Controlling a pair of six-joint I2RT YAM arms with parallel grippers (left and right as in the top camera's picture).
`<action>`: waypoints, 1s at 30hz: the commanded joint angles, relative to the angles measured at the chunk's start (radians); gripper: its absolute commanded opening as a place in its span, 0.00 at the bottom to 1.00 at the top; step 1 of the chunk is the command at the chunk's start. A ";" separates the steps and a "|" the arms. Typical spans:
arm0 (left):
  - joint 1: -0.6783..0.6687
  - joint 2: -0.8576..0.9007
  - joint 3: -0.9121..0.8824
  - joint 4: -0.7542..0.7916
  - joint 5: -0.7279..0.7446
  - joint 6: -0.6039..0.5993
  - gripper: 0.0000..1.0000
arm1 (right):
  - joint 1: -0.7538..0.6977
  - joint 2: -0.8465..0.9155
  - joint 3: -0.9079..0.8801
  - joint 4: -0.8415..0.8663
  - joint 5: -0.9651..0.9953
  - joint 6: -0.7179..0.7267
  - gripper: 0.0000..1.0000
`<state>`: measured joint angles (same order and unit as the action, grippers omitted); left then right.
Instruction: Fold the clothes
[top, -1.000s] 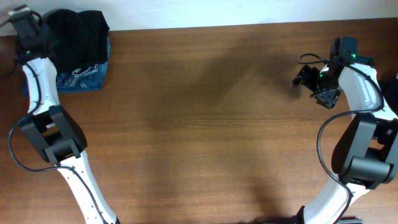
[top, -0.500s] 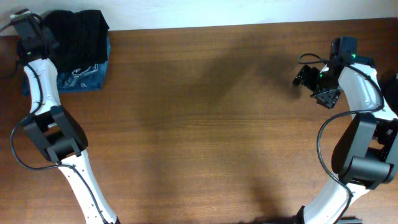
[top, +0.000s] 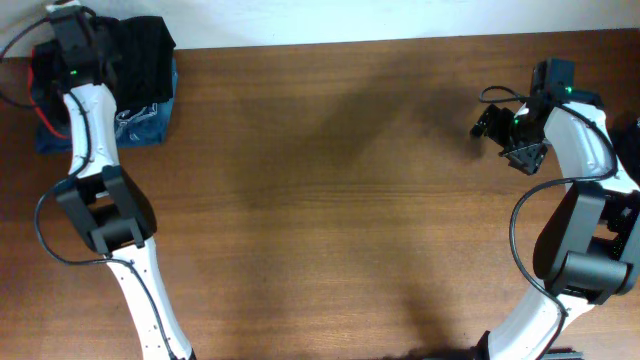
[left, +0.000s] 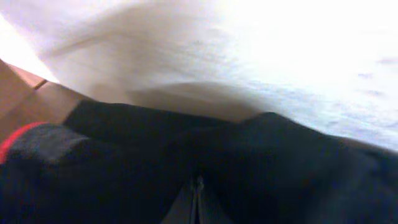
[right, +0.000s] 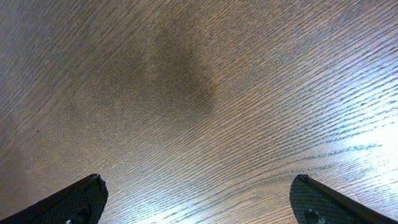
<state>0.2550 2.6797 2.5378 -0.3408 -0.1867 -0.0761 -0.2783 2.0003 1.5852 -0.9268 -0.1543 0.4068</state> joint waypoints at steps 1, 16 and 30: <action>-0.021 0.016 0.016 0.013 0.019 -0.010 0.01 | -0.003 0.005 -0.006 0.000 0.009 -0.010 0.99; -0.028 0.062 0.047 0.009 0.014 -0.010 0.26 | -0.003 0.005 -0.006 0.000 0.009 -0.010 0.99; -0.028 -0.358 0.049 -0.305 0.029 -0.188 0.99 | -0.003 0.005 -0.006 0.000 0.009 -0.010 0.99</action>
<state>0.2272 2.4607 2.5687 -0.5678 -0.1791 -0.1417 -0.2783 2.0003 1.5852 -0.9272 -0.1547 0.4072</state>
